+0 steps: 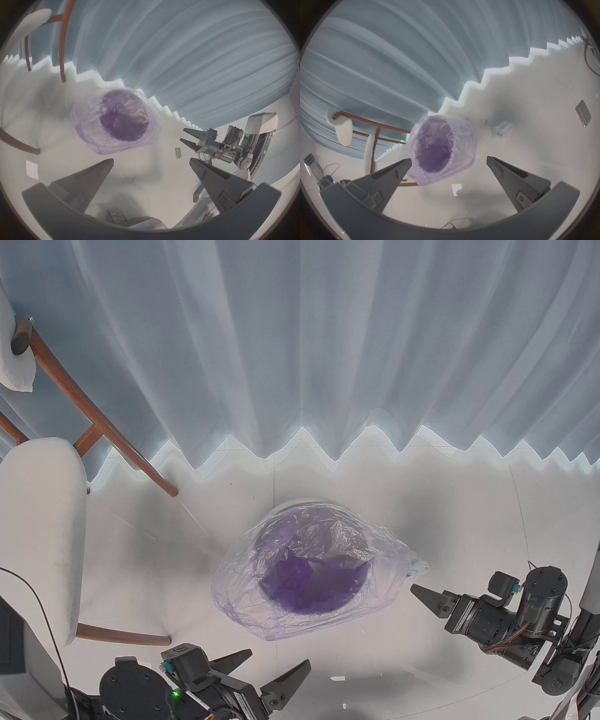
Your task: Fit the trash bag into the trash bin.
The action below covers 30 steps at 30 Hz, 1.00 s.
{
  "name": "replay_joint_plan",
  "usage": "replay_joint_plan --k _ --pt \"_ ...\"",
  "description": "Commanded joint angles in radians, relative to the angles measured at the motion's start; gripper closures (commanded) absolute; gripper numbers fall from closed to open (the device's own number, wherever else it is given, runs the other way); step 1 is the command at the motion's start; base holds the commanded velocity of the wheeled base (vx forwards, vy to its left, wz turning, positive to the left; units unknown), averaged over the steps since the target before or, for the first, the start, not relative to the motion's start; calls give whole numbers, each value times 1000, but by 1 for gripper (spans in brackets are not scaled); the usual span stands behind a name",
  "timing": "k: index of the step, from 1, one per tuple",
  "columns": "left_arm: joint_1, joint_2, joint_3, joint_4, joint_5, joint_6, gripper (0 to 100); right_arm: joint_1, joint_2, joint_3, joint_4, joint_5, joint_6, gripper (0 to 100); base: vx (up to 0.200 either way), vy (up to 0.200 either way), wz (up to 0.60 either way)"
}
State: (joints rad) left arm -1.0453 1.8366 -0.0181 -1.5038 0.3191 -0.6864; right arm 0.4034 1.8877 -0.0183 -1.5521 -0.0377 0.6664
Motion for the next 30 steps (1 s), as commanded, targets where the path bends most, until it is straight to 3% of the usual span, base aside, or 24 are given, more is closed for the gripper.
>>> replay_joint_plan --k 1,8,16,23,25,26,27,30 --pt "-10 -91 17 -3 60 13 0 -5 -125 17 -14 4 2 0 0 0 0" --pt "-85 -155 18 -3 302 -18 0 2 -157 18 -14 -4 -11 0 0 0 0" --pt "-90 -244 18 -3 304 -42 0 -5 -170 18 -13 -53 -45 0 0 0 0" --pt "-71 -346 18 -4 18 19 0 3 -168 18 -8 -85 -51 0 0 0 0" --pt "-38 -355 18 -3 -55 11 0 3 -168 18 -8 -85 -47 0 0 0 0" --pt "-38 -355 18 -3 -55 11 0 3 -168 18 -8 -85 -47 0 0 0 0" --pt "-13 -362 18 -1 -127 7 0 5 -168 18 -8 -85 -50 0 0 0 0" --pt "47 -370 17 -1 -247 10 0 18 -168 18 -8 -84 -51 0 0 0 0"
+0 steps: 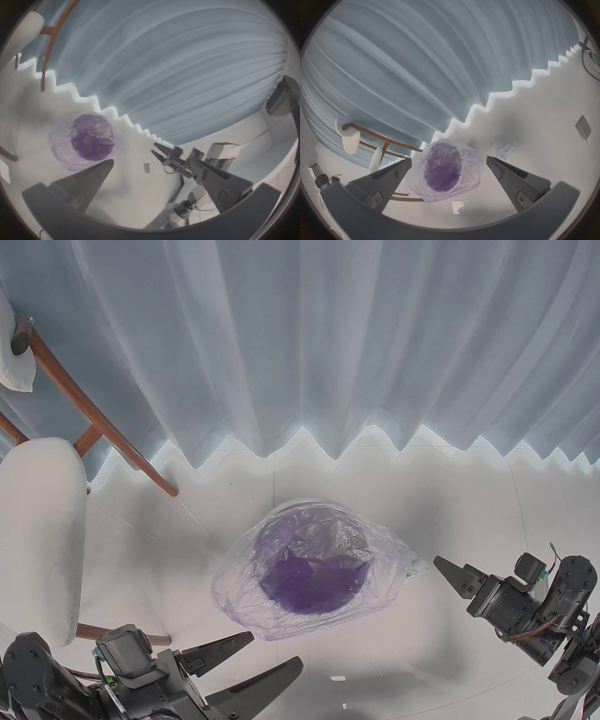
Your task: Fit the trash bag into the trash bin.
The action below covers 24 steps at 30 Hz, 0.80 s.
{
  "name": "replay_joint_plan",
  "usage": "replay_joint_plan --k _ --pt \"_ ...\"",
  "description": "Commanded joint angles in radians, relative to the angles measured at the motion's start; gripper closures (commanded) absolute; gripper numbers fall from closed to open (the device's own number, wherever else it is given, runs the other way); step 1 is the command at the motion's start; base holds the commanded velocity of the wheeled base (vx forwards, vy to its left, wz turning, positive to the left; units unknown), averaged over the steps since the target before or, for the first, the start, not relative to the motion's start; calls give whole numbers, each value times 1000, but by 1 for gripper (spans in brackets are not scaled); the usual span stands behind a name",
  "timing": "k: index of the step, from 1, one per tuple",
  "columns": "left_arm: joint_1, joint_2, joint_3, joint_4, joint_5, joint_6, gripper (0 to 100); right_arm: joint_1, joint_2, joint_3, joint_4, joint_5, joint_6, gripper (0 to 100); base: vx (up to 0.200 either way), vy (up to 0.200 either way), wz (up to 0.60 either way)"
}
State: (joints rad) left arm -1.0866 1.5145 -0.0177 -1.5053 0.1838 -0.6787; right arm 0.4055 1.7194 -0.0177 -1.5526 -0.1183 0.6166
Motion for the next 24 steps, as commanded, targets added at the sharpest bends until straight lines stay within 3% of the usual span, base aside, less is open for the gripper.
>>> replay_joint_plan --k 1,7,12,14,19,22,24 --pt "105 -48 18 0 -150 1 0 29 0 18 -8 -3 2 0 0 0 0" --pt "177 -45 18 5 -300 1 0 70 2 18 12 -3 12 0 0 0 0" --pt "206 -39 15 13 -346 5 0 76 2 18 29 -3 31 0 0 0 0" --pt "237 -39 13 14 -419 7 0 76 2 18 39 -4 48 0 0 0 0" --pt "237 -43 12 8 -452 41 0 76 0 18 37 -6 55 0 0 0 0" --pt "240 -57 18 8 -442 -16 0 76 0 18 35 -6 54 0 0 0 0" --pt "283 -100 18 4 -432 -145 0 76 0 18 35 -7 52 0 0 0 0"
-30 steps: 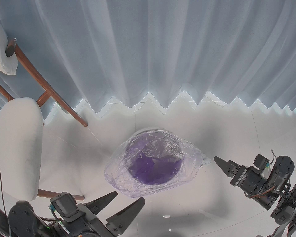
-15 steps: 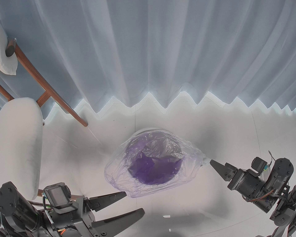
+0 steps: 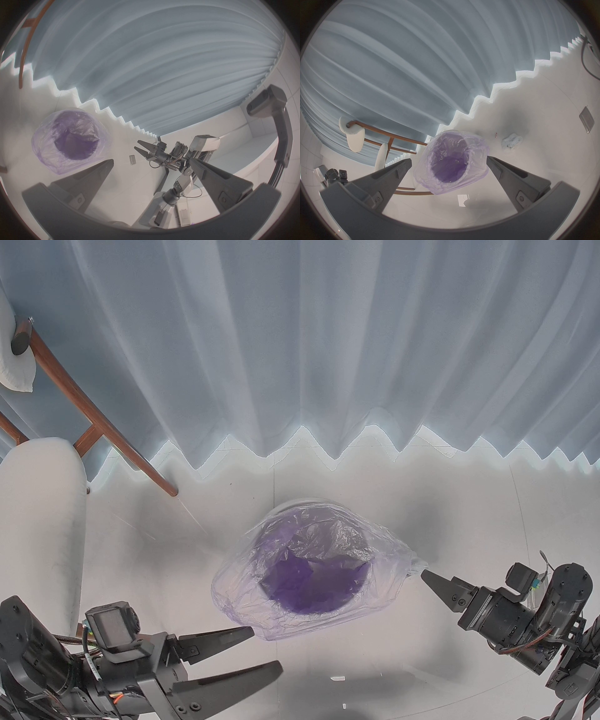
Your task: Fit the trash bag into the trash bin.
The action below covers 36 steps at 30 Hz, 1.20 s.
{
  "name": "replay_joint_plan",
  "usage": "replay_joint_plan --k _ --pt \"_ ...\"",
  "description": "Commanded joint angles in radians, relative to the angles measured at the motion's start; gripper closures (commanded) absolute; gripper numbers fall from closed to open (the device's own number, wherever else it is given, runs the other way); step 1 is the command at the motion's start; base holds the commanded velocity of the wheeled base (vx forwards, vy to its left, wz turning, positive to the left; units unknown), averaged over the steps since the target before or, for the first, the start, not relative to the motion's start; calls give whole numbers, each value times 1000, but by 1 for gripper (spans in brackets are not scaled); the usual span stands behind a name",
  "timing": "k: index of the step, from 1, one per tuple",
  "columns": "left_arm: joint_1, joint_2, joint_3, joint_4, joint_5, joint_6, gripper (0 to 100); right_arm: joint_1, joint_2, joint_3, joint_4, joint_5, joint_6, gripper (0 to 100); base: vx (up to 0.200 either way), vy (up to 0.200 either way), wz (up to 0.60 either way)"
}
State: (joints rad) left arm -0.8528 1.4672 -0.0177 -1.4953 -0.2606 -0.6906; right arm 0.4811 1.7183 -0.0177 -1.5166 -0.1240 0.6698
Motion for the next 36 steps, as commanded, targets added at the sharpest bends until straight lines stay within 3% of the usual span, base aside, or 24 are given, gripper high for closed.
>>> replay_joint_plan --k 1,6,10,23,31,34,36 --pt "66 -67 18 -6 14 -158 0 1 0 18 -1 -2 -1 0 0 0 0" --pt "141 -85 18 10 -29 -153 0 1 0 18 1 -8 1 0 0 0 0" --pt "141 -81 18 29 -60 -93 0 -1 0 18 1 -14 1 0 150 0 0" --pt "135 -84 18 50 -63 -96 0 -1 1 18 1 -25 -3 0 185 0 0" --pt "93 -90 18 210 -60 -92 0 1 4 18 88 -74 -15 0 0 0 0" --pt "64 -113 18 345 -48 -6 0 1 4 18 90 -78 -16 0 0 0 0" --pt "64 -114 18 359 -46 5 0 1 4 18 90 -78 -18 0 0 0 0"
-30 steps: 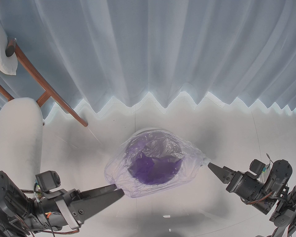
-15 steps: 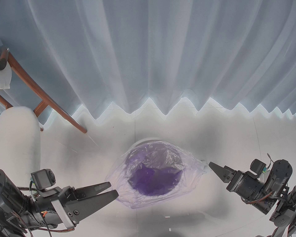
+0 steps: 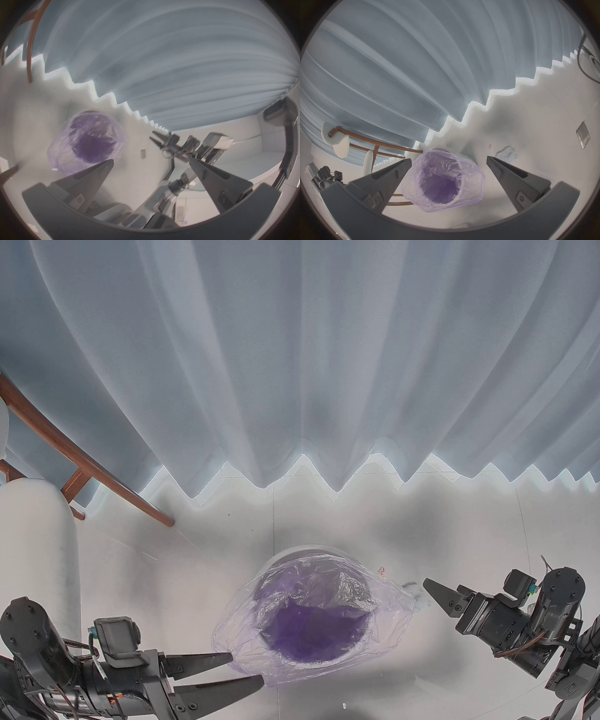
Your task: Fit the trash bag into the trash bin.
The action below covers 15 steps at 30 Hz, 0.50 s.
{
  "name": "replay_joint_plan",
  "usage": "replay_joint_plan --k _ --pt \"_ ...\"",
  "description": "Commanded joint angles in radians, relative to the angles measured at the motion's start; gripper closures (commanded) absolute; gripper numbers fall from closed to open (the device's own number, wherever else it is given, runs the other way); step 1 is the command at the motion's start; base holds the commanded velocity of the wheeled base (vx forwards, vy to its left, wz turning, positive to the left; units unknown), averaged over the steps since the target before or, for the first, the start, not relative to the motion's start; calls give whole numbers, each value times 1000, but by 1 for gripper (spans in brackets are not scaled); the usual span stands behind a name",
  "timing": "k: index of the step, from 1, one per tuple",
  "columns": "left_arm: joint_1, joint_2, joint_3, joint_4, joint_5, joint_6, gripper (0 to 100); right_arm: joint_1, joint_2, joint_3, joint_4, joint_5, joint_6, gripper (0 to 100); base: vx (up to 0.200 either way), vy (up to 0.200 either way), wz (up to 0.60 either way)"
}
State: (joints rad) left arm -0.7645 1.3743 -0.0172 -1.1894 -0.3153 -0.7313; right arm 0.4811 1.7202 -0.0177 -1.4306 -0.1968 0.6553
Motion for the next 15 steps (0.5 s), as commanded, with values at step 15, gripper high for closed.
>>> replay_joint_plan --k 15 --pt "226 229 -198 171 21 441 0 53 1 18 -62 -84 -22 0 0 0 0"
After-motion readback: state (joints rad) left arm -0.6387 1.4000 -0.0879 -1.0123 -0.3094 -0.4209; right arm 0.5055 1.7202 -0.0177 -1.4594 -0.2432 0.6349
